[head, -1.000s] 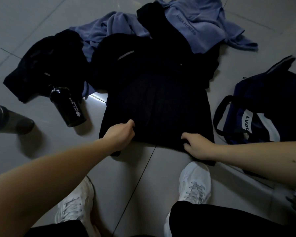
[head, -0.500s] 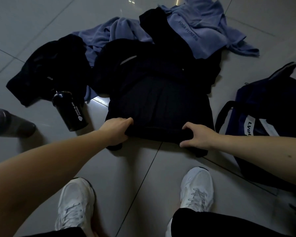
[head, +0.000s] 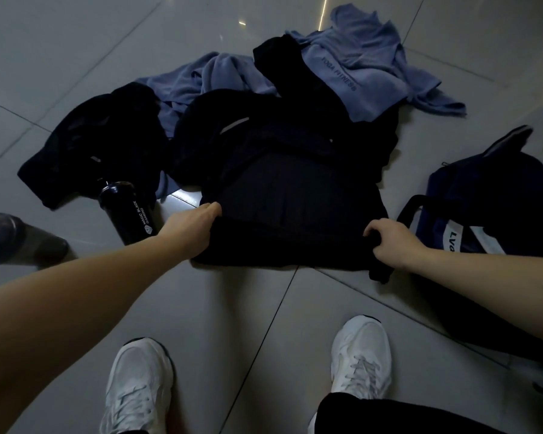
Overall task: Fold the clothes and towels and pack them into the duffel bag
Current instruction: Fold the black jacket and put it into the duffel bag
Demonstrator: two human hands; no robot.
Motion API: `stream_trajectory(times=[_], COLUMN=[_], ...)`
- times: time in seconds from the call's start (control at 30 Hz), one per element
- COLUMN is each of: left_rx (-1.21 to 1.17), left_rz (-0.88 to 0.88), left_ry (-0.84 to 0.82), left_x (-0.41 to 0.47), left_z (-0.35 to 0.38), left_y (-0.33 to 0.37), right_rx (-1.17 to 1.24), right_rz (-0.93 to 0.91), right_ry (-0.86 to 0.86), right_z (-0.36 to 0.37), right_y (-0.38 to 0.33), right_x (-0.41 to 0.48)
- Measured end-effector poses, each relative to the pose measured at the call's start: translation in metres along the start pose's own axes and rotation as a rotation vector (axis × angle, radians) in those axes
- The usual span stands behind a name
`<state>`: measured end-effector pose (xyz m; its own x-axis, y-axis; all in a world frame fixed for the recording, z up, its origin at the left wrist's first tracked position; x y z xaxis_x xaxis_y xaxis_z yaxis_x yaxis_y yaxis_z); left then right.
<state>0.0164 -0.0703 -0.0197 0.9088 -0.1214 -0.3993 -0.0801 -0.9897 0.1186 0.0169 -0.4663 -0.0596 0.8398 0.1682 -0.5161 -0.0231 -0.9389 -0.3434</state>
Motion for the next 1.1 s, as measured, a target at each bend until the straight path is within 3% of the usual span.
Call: stream_trajectory(times=[0.17, 0.33, 0.53, 0.73, 1.1], left_rx=[-0.088, -0.022, 0.07, 0.172, 0.2], left_rz=[-0.026, 0.116, 0.185, 0.244, 0.227], left_ry=[-0.006, 0.045, -0.025, -0.148, -0.435], left_x=[-0.004, -0.009, -0.033, -0.085, -0.162], left_z=[-0.017, -0.04, -0.081, -0.108, -0.086], left_y=[0.002, 0.01, 0.019, 0.035, 0.049], right_rx=[0.076, 0.221, 0.014, -0.196, -0.256], right_rz=[0.045, -0.035, -0.196, -0.292, -0.2], right_ry=[0.083, 0.061, -0.076, -0.038, -0.388], right_z=[-0.027, -0.047, -0.076, -0.114, -0.097], right_y=[0.004, -0.013, -0.038, -0.075, -0.09], right_x=[0.0, -0.011, -0.058, -0.102, -0.173])
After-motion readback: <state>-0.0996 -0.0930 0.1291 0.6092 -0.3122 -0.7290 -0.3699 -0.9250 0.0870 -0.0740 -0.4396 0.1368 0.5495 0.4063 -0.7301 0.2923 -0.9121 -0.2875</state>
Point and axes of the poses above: each hand's wrist, its own x-axis towards the middle knuckle, its own z-axis out of the palm, y = z × x, the point moved 9 cm from there along x, towards the middle knuckle, and after that the axes turned 4 degrees about -z, right-handed, at the moved point
